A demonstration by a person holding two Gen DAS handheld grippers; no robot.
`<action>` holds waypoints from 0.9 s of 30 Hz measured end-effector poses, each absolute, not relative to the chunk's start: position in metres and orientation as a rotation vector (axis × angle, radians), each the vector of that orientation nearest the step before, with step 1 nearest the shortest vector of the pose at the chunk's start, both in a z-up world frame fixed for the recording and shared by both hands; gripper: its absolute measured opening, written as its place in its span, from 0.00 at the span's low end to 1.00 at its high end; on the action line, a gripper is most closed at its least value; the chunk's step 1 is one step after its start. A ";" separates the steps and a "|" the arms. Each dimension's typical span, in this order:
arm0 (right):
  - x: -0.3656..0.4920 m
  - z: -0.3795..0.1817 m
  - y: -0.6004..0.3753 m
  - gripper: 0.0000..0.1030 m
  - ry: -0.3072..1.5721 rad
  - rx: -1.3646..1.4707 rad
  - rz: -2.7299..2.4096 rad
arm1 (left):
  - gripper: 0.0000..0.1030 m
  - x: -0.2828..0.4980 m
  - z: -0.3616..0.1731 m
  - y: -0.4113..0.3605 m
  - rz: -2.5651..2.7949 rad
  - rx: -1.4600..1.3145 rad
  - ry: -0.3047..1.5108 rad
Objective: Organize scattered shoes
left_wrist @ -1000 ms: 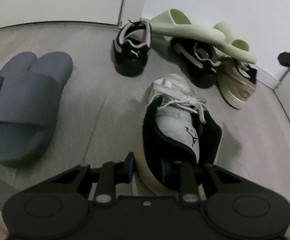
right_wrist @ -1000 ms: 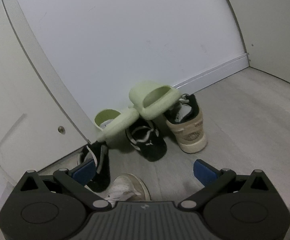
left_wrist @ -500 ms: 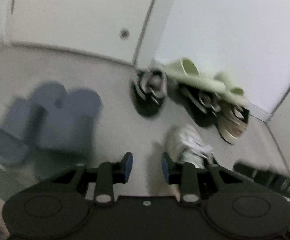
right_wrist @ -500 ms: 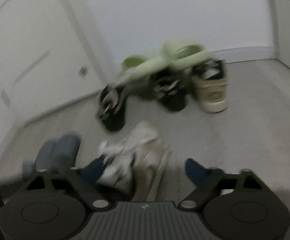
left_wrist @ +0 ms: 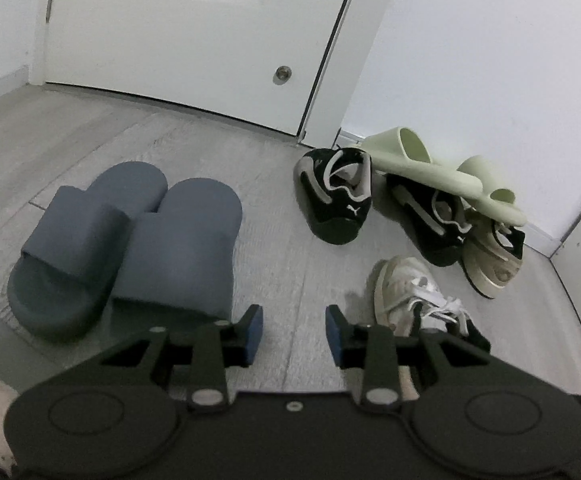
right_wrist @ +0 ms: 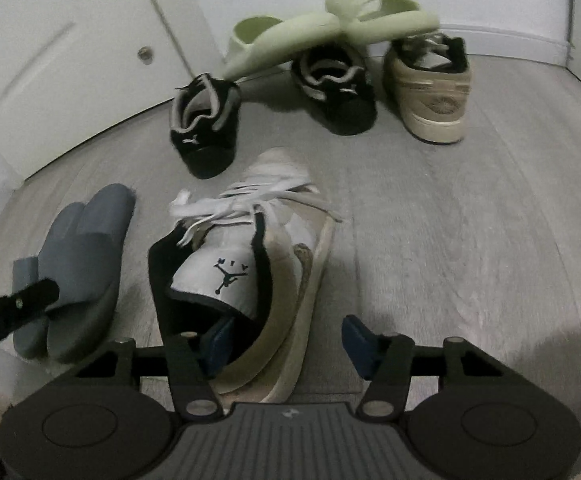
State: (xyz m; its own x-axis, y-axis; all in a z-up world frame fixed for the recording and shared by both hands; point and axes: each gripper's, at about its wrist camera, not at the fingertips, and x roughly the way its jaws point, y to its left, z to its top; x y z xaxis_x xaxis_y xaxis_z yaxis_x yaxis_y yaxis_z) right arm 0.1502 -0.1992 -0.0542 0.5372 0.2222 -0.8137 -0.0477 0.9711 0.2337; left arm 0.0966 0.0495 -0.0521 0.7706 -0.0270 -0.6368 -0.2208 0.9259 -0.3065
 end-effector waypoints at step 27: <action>0.128 -0.045 -0.198 0.51 0.942 0.203 0.196 | 0.34 0.102 -0.061 0.052 0.133 -0.398 0.706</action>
